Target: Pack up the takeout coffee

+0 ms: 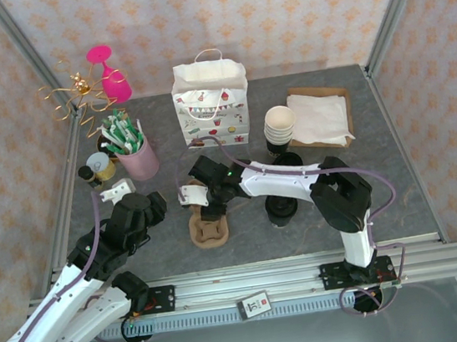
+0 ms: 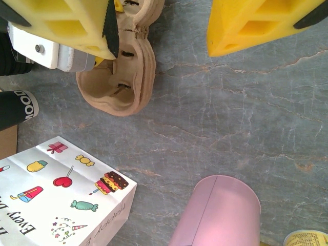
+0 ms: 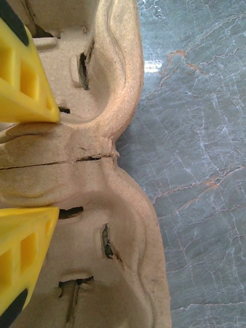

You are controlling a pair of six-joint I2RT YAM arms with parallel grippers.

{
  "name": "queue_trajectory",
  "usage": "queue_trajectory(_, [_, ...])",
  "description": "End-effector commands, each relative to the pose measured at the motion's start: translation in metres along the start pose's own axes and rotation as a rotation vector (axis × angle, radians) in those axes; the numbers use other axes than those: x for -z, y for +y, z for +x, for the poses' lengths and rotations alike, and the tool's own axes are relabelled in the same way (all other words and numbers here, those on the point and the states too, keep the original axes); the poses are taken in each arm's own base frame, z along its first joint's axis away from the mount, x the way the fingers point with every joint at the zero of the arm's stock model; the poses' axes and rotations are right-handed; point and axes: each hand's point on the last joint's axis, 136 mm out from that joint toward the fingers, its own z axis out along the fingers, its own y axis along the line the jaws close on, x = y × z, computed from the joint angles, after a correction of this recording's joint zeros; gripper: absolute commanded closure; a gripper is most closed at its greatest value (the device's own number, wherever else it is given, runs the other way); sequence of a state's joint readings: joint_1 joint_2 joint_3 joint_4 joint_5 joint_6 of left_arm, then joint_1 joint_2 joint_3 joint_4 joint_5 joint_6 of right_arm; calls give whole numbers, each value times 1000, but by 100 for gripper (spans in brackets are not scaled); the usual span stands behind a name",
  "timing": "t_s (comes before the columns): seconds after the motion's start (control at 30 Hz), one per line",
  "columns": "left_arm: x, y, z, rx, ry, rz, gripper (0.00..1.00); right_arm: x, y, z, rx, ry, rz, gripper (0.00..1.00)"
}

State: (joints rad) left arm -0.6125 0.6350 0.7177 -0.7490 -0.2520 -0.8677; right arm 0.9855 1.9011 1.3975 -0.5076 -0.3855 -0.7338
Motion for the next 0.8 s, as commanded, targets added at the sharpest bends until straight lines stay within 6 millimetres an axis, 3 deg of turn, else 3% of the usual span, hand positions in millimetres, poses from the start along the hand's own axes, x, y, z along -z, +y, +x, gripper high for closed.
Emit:
queue_trajectory(0.0, [1, 4, -4, 13, -19, -23, 49, 28, -7, -17, -7, -48, 35, 59])
queue_trajectory(0.33, [1, 8, -1, 17, -6, -33, 49, 41, -7, -23, -25, -78, 49, 59])
queue_trajectory(0.77, [-20, -3, 49, 47, 175, 71, 49, 34, -2, -11, -96, -77, 36, 58])
